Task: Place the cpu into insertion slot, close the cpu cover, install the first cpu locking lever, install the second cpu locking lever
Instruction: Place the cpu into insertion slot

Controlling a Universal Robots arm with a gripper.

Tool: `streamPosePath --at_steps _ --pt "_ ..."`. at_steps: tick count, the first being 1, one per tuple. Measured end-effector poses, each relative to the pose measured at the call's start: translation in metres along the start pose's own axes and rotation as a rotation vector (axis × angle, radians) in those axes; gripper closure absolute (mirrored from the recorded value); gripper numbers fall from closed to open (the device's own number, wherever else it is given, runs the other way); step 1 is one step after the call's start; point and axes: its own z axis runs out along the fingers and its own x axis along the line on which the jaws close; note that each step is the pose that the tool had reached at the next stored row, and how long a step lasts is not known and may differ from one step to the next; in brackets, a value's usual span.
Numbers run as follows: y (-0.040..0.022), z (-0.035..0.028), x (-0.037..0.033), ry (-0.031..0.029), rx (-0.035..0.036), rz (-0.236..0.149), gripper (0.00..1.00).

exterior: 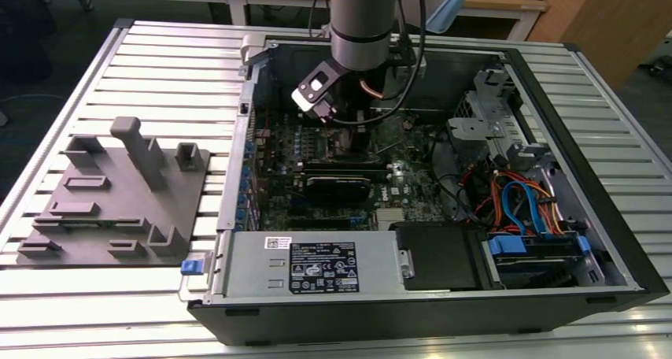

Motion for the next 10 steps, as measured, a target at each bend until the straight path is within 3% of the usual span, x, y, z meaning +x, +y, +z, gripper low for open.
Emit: streamPosePath --at_steps 10 --pt "-0.0029 0.0059 -0.0001 0.0030 0.0004 -0.016 0.46"
